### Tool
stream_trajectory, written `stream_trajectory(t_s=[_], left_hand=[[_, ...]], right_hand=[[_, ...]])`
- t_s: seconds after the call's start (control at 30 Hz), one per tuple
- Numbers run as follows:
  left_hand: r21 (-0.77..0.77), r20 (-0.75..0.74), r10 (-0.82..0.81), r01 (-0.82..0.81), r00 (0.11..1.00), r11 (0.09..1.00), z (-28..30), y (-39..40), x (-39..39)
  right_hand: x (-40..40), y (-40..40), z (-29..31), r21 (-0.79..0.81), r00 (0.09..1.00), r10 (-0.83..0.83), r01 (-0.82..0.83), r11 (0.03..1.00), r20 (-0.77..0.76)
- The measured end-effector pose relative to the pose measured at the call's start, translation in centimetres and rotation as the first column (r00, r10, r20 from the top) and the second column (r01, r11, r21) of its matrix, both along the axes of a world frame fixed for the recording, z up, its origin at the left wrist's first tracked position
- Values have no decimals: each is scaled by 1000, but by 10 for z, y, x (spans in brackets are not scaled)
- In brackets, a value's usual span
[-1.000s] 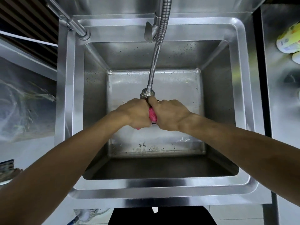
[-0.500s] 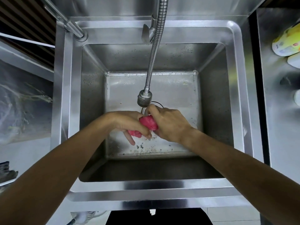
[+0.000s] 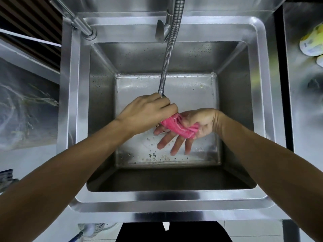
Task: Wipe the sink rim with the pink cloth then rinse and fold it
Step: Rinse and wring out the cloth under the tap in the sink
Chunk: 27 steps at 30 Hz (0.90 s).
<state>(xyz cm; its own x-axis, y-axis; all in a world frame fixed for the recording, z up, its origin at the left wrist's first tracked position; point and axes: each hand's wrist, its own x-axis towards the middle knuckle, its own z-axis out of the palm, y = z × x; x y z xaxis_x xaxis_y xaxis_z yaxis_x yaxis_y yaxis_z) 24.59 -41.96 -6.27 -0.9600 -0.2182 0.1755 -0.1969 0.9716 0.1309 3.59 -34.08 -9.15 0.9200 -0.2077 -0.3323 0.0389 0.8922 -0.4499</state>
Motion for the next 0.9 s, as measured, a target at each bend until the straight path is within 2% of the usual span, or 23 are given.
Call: stream_trajectory(t_s=[0.07,0.17,0.2,0.27,0.33,0.53,0.67,0.9], left_hand=[[-76,26,1,1,1000,997,-6,-1,6],[10,211,56,-60,976,998,-11,4,8],[67,294,94,-119,951,991,-11,7,6],[135,467,179,-270,866,953,-9,12,-4],[136,573,237,-376,785,916,-10,15,-12],[222,723,274,-588,635,778,-24,17,-25],[265,749,285,-664,599,699,-38,22,-23],[344,810,187,-709,556,616,-49,19,-23]], right_hand=[[9,0,7,-1,996,-15,15,1000,-84],[17,-2,25,-184,907,-45,-36,982,-419],[21,-3,30,-236,839,-43,-103,966,-542],[31,-6,31,-316,646,-78,-262,912,-760],[42,-7,23,-374,482,-167,-371,850,-860],[53,-5,-8,-440,323,-310,-503,744,-894],[59,-1,-21,-438,234,-377,-607,663,-896],[63,6,-31,-459,174,-497,-708,537,-850]])
